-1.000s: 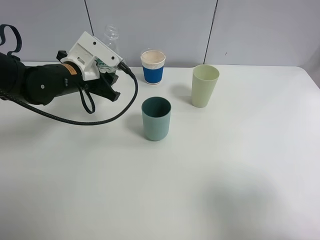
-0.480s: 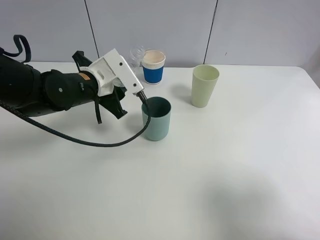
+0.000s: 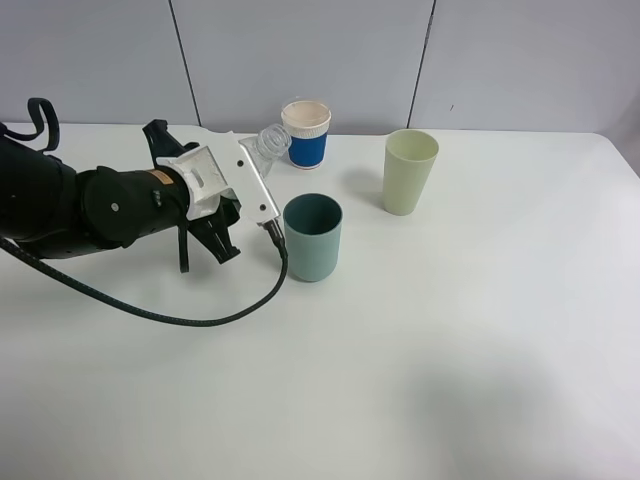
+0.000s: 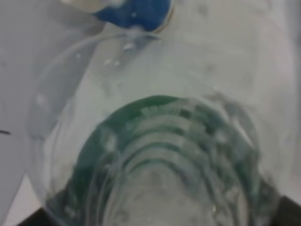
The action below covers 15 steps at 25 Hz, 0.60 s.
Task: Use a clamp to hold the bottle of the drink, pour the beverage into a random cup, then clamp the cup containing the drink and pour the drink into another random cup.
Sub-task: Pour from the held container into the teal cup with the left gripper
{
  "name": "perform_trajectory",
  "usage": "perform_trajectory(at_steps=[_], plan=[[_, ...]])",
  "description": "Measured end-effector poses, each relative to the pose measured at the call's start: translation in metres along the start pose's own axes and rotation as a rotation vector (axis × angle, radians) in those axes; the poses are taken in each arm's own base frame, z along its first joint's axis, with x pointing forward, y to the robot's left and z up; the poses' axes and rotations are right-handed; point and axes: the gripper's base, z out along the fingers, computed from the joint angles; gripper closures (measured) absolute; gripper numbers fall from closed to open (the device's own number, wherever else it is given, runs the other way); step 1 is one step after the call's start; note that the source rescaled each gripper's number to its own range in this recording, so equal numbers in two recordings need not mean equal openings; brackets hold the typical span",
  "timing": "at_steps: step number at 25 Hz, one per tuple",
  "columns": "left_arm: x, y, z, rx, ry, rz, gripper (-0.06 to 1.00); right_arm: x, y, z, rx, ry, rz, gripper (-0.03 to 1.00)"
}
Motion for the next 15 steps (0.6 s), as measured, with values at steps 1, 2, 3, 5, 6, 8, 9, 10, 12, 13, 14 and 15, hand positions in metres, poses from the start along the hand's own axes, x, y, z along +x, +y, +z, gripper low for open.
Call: perform_trajectory(at_steps=[1,2,3,5,6,8,9,10,12,13,14,15], plan=[[-0.002,-0.001,-0.001,-0.005,-0.006,0.025,0.94,0.0,0.0,0.0,0.0,0.0,0.0,0.44],[-0.003,-0.001,-0.001,-0.015,-0.009,0.047,0.94,0.0,0.0,0.0,0.0,0.0,0.0,0.44],[-0.005,-0.002,-0.002,-0.026,-0.011,0.08,0.94,0.0,0.0,0.0,0.0,0.0,0.0,0.44],[-0.007,-0.002,-0.004,-0.063,0.002,0.145,0.94,0.0,0.0,0.0,0.0,0.0,0.0,0.44],[-0.007,-0.001,-0.005,-0.084,0.013,0.172,0.94,0.0,0.0,0.0,0.0,0.0,0.0,0.44],[-0.006,0.001,-0.006,-0.121,0.046,0.231,0.94,0.0,0.0,0.0,0.0,0.0,0.0,0.44],[-0.005,0.003,-0.007,-0.14,0.063,0.257,0.94,0.0,0.0,0.0,0.0,0.0,0.0,0.44],[-0.004,0.004,-0.007,-0.153,0.077,0.277,0.94,0.0,0.0,0.0,0.0,0.0,0.0,0.44],[-0.003,0.006,-0.008,-0.175,0.103,0.316,0.94,0.0,0.0,0.0,0.0,0.0,0.0,0.45],[-0.002,0.007,-0.008,-0.185,0.111,0.327,0.94,0.0,0.0,0.0,0.0,0.0,0.0,0.45],[-0.002,0.008,-0.008,-0.192,0.117,0.337,0.94,0.0,0.0,0.0,0.0,0.0,0.0,0.45],[-0.002,0.009,-0.008,-0.199,0.122,0.344,0.94,0.0,0.0,0.0,0.0,0.0,0.0,0.45]])
